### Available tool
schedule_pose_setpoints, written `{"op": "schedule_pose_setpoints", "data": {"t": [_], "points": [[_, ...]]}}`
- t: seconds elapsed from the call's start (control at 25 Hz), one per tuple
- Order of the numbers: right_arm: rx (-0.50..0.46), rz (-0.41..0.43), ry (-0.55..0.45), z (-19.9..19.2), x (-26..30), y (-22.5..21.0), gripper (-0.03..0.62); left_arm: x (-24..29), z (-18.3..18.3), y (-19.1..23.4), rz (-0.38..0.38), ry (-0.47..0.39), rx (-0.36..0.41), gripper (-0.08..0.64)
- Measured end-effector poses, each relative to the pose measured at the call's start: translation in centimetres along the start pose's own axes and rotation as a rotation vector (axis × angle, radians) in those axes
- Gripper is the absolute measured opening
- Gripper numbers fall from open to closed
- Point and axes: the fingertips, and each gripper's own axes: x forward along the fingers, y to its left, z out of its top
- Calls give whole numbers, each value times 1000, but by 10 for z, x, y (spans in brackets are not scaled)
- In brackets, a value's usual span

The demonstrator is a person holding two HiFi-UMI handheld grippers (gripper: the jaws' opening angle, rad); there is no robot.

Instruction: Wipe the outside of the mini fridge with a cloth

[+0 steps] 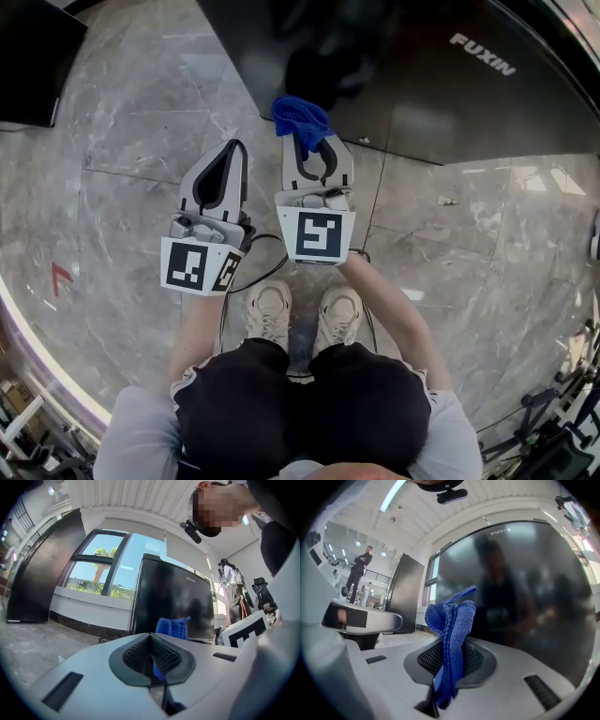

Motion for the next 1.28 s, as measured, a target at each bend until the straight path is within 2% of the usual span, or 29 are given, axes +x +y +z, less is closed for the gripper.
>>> {"op": "schedule_pose_setpoints", "data": {"t": [0.12, 0.24, 0.36, 0.6, 0.84, 1.08, 1.2, 1.28], "points": [[-17, 29, 56, -14, 14, 13, 75, -2, 0, 8, 23, -4, 11, 5], [-51, 65, 58, -20, 31, 30, 75, -6, -2, 18, 50, 1, 11, 5], [-39, 94, 90, -27, 43, 42, 75, -7, -5, 24, 67, 9, 5, 5], [-41, 91, 103, -29, 49, 44, 75, -5, -11, 25, 71, 20, 8, 5], [-34, 26, 90, -21, 31, 20, 75, -4, -11, 22, 67, 20, 8, 5], [-9, -80, 1, -9, 8, -16, 75, 1, -13, 10, 35, 23, 9, 5], [28, -142, 33, -11, -10, -42, 75, 2, -13, 5, 21, 28, 14, 5], [2, -179, 69, -14, -25, -63, 75, 2, -14, 5, 20, 31, 13, 5]]}}
